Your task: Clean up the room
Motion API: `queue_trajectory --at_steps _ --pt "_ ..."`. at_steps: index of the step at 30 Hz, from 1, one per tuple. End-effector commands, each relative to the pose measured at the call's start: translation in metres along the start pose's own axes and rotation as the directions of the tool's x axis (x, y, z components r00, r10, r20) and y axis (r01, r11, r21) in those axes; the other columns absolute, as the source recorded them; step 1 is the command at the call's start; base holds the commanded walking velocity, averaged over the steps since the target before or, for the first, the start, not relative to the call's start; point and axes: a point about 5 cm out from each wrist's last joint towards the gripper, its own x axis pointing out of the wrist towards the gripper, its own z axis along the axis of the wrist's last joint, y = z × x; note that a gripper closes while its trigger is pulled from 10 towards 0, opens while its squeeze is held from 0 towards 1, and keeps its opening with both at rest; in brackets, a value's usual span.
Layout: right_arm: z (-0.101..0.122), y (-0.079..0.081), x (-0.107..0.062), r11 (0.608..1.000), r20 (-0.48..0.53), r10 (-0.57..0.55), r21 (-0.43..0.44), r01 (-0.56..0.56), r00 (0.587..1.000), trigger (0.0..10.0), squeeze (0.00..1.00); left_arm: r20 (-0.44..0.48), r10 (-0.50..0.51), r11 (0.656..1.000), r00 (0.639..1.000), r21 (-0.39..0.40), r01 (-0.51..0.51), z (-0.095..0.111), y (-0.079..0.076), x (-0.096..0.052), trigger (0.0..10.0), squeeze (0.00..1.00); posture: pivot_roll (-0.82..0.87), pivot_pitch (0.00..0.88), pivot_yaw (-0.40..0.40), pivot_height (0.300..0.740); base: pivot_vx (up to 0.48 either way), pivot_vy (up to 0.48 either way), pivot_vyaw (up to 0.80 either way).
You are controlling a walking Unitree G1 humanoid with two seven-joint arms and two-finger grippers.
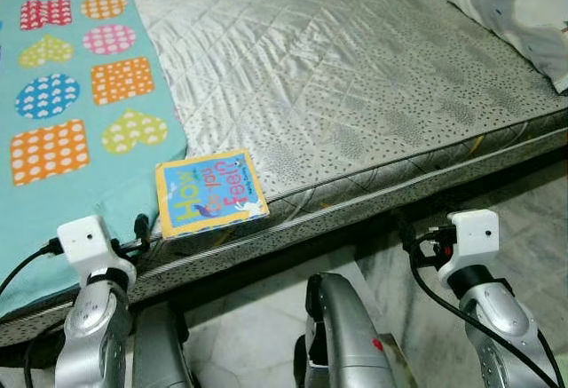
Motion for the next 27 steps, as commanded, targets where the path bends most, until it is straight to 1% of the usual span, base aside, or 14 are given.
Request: queue_trajectory --at_steps 1,4,6,7,10,11,15,16,17,19,22,24,25,27 --pt "0.002 -0.004 -0.005 1.0 -0.007 -0.006 -0.009 0.006 1.0 10.0 0.0 -0.042 -0.018 1.0 0.999 -0.01 0.018 -0.008 0.0 0.001 10.0 0.0 -0.13 0.281 -0.08 0.532 0.0 0.0 0.0" --pt "0.002 -0.005 -0.009 1.0 -0.013 -0.006 -0.017 0.006 1.0 10.0 0.0 -0.062 -0.041 0.999 0.997 -0.037 0.039 -0.01 -0.005 0.007 10.0 0.0 -0.15 0.287 -0.079 0.532 0.0 0.0 0.0" --pt "0.003 -0.007 -0.011 1.0 -0.019 -0.014 -0.022 0.013 1.0 10.0 0.0 -0.105 -0.082 0.994 0.991 -0.076 0.074 -0.015 -0.015 0.017 10.0 0.0 -0.15 0.288 -0.079 0.532 0.0 0.0 0.0" --pt "0.003 -0.008 -0.011 1.0 -0.019 -0.015 -0.024 0.015 1.0 10.0 0.0 -0.116 -0.102 0.992 0.988 -0.08 0.094 -0.016 -0.018 0.02 10.0 0.0 -0.16 0.289 -0.08 0.532 0.0 0.0 0.0" --pt "0.005 -0.008 -0.011 0.999 -0.015 -0.013 -0.033 0.012 1.0 10.0 0.0 -0.144 -0.14 0.986 0.98 -0.115 0.124 -0.02 -0.028 0.023 10.0 0.0 -0.17 0.287 -0.08 0.532 0.0 0.0 0.0" --pt "0.005 -0.009 -0.011 0.999 -0.014 -0.012 -0.038 0.011 1.0 10.0 0.0 -0.149 -0.156 0.984 0.976 -0.114 0.14 -0.022 -0.031 0.024 10.0 0.0 -0.17 0.286 -0.08 0.532 0.0 0.0 0.0" --pt "0.006 -0.009 -0.011 0.999 -0.016 -0.009 -0.032 0.009 1.0 10.0 0.0 -0.17 -0.179 0.979 0.969 -0.132 0.158 -0.025 -0.035 0.025 10.0 0.0 -0.17 0.281 -0.078 0.532 0.0 0.0 0.0" --pt "0.006 -0.008 -0.011 1.0 -0.017 0.003 -0.019 -0.003 1.0 10.0 0.0 -0.182 -0.188 0.975 0.965 -0.151 0.162 -0.027 -0.036 0.026 10.0 0.0 -0.17 0.278 -0.077 0.532 0.0 0.0 0.0" --pt "0.009 0.001 -0.013 0.996 -0.006 0.085 0.036 -0.084 0.996 10.0 0.0 -0.229 -0.221 0.968 0.948 -0.17 0.185 -0.034 -0.04 0.025 10.0 0.0 -0.17 0.276 -0.074 0.532 0.0 0.0 0.0" --pt "0.019 0.015 -0.016 0.976 0.031 0.204 0.076 -0.206 0.979 10.0 0.0 -0.253 -0.249 0.955 0.935 -0.227 0.193 -0.039 -0.043 0.026 10.0 0.0 -0.17 0.267 -0.068 0.532 0.0 0.0 0.0" --pt "0.022 0.021 -0.018 0.964 0.043 0.246 0.094 -0.249 0.968 10.0 0.0 -0.263 -0.261 0.95 0.929 -0.243 0.198 -0.042 -0.044 0.026 10.0 0.0 -0.17 0.264 -0.067 0.532 0.0 0.0 0.0" --pt "0.025 0.03 -0.019 0.945 0.054 0.303 0.109 -0.308 0.951 10.0 0.0 -0.273 -0.272 0.935 0.923 -0.303 0.186 -0.045 -0.043 0.025 10.0 0.0 -0.17 0.255 -0.063 0.532 0.0 0.0 0.0" --pt "0.027 0.032 -0.019 0.938 0.058 0.323 0.117 -0.327 0.945 10.0 0.0 -0.268 -0.28 0.917 0.922 -0.36 0.174 -0.045 -0.042 0.025 10.0 0.0 -0.17 0.251 -0.062 0.532 0.0 0.0 0.0" --pt "0.027 0.034 -0.018 0.932 0.06 0.334 0.125 -0.339 0.941 10.0 0.0 -0.26 -0.292 0.893 0.921 -0.418 0.165 -0.045 -0.042 0.026 10.0 0.0 -0.17 0.247 -0.062 0.532 0.0 0.0 0.0"
